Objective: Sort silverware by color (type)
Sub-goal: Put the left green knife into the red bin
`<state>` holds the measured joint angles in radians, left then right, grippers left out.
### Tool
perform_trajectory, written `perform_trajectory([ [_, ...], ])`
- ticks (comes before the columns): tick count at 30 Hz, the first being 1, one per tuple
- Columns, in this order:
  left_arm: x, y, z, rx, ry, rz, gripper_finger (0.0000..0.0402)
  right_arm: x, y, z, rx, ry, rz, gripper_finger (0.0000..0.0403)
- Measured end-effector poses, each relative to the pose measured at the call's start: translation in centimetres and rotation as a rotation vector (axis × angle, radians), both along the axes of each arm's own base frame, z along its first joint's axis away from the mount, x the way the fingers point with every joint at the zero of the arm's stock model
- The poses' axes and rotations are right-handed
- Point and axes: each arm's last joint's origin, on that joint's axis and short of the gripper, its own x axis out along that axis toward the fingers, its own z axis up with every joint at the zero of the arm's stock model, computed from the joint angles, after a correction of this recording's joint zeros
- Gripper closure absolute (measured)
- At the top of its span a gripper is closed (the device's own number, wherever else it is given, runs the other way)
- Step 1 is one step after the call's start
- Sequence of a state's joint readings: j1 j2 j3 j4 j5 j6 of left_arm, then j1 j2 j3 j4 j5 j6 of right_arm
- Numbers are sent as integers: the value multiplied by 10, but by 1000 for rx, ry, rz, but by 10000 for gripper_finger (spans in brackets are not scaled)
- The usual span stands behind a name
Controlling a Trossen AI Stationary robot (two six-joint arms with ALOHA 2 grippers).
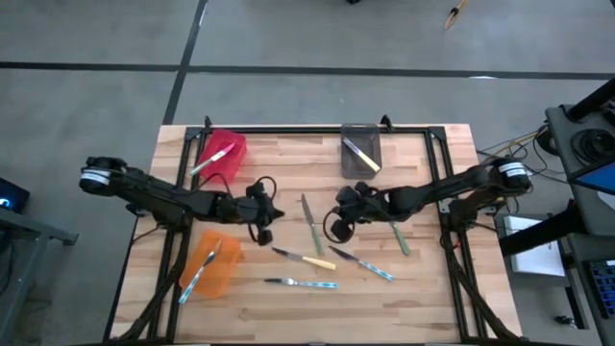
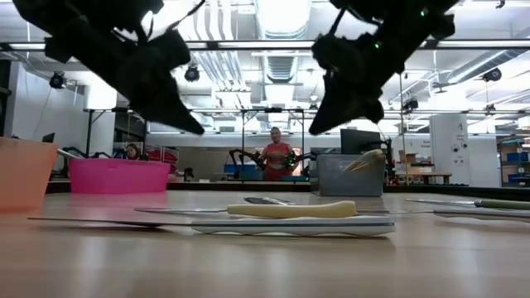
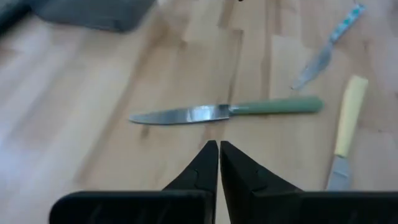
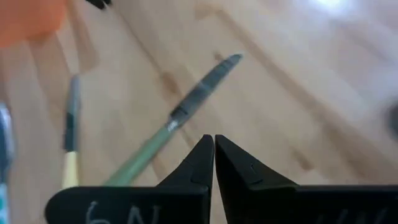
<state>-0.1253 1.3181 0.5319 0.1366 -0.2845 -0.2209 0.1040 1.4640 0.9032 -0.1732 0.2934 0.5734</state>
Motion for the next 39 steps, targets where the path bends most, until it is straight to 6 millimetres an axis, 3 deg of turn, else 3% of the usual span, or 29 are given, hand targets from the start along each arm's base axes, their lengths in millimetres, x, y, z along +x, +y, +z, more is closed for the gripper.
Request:
perform_trajectory([
  [6,13,-4,-27,-68,79,-45,402,5,1,-37,54,104,-10,394],
  [14,30,-6,-65,-95,104,-34,402,24,3,-79,107,113,18,394],
  [27,68,-4,-80,-86,111,-16,402,45,-9,-100,165,-30,27,394],
  [39,86,0,-92,-80,122,10,402,53,-17,-114,210,-103,49,394],
])
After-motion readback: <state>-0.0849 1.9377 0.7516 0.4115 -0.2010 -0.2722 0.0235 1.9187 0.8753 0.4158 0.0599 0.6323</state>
